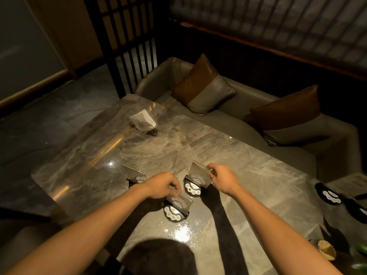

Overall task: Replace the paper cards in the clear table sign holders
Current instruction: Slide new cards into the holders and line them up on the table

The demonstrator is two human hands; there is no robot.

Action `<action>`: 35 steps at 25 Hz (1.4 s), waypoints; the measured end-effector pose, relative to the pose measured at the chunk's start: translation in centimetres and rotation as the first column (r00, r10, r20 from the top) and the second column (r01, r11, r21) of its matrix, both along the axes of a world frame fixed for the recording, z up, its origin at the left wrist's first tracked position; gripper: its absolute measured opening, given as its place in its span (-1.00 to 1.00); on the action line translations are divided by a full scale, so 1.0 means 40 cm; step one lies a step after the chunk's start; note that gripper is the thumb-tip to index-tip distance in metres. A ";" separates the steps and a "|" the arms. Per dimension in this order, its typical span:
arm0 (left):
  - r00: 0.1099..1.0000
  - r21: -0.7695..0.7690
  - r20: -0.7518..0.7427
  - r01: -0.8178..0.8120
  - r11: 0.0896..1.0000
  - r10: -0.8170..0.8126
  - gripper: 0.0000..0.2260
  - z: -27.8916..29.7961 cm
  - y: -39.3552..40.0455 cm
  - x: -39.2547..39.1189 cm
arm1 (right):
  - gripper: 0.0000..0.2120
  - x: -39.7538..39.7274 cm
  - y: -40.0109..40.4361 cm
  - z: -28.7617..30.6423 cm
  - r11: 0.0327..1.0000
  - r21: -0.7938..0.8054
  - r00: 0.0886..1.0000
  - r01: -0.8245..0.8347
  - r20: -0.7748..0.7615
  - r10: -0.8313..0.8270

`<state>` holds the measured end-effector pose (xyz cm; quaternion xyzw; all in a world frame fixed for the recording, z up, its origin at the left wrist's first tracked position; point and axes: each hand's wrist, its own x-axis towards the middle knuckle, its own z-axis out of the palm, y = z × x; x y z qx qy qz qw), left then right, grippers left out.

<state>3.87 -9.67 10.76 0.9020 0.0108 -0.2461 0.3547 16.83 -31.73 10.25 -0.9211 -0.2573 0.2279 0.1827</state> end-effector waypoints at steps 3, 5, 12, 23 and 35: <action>0.999 0.026 0.038 0.007 1.000 -0.008 -0.89 0.011 -0.012 0.038 | -0.83 0.037 -0.038 0.019 1.000 0.016 0.999 0.018 0.045 -0.019; 0.998 0.059 0.062 0.006 0.998 -0.010 -0.88 0.030 -0.024 0.087 | -0.83 0.082 -0.097 0.032 0.999 0.011 0.996 0.046 0.072 -0.047; 0.977 0.137 0.211 -0.008 0.990 -0.022 -0.85 0.062 -0.198 0.362 | -0.79 0.269 -0.410 0.102 0.971 -0.020 0.958 0.239 0.167 -0.233; 0.927 0.153 0.375 -0.043 0.987 -0.017 -0.75 0.022 -0.642 0.792 | -0.85 0.548 -0.796 0.149 0.941 -0.147 0.928 0.305 0.266 -0.259; 0.938 0.184 0.325 0.062 0.981 -0.120 -0.76 -0.035 -0.844 0.980 | -0.84 0.655 -0.973 0.041 0.941 -0.097 0.931 0.323 0.209 -0.298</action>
